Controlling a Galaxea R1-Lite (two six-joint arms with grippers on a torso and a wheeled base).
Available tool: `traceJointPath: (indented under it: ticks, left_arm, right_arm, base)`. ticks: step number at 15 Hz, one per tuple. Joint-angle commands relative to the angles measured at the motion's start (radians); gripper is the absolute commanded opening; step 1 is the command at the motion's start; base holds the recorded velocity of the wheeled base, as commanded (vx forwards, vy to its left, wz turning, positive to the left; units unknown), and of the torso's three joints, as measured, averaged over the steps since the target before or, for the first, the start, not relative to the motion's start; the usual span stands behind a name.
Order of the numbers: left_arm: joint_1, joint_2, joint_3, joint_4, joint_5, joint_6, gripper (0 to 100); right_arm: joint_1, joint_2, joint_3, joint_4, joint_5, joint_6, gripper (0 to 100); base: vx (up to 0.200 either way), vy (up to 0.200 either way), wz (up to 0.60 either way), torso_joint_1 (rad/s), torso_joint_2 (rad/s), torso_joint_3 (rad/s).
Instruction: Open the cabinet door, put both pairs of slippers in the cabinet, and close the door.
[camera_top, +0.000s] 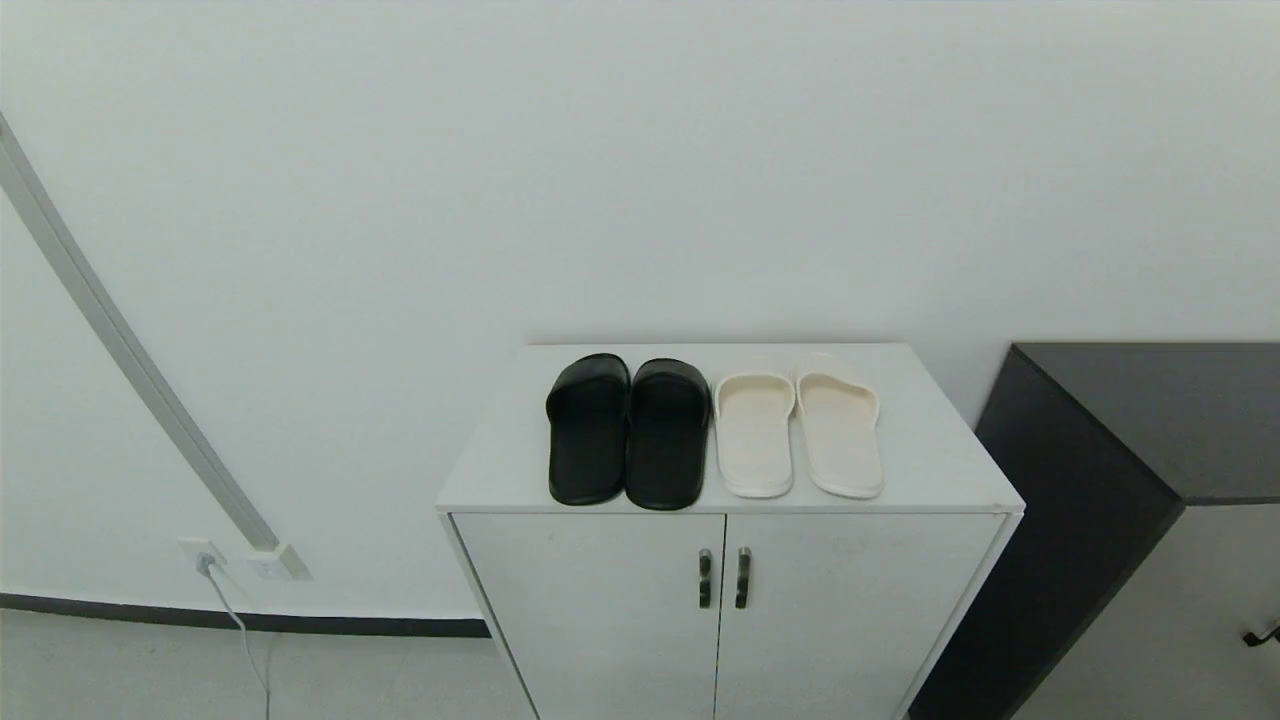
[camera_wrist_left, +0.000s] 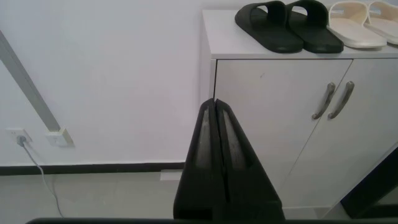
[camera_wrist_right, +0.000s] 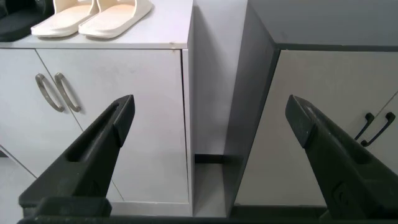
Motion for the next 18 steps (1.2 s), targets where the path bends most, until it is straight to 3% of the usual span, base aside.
traceJointPath:
  ticks: [1, 18]
  left_arm:
    - [0.0, 0.001, 0.0, 0.0, 0.0, 0.0, 0]
    - [0.0, 0.001, 0.0, 0.002, -0.002, 0.0, 0]
  right_arm:
    - [0.0, 0.0, 0.0, 0.0, 0.0, -0.001, 100]
    - [0.0, 0.002, -0.003, -0.001, 0.002, -0.013, 100]
  base:
    - [0.0, 0.0, 0.0, 0.0, 0.0, 0.0]
    - [0.0, 0.0, 0.0, 0.0, 0.0, 0.0]
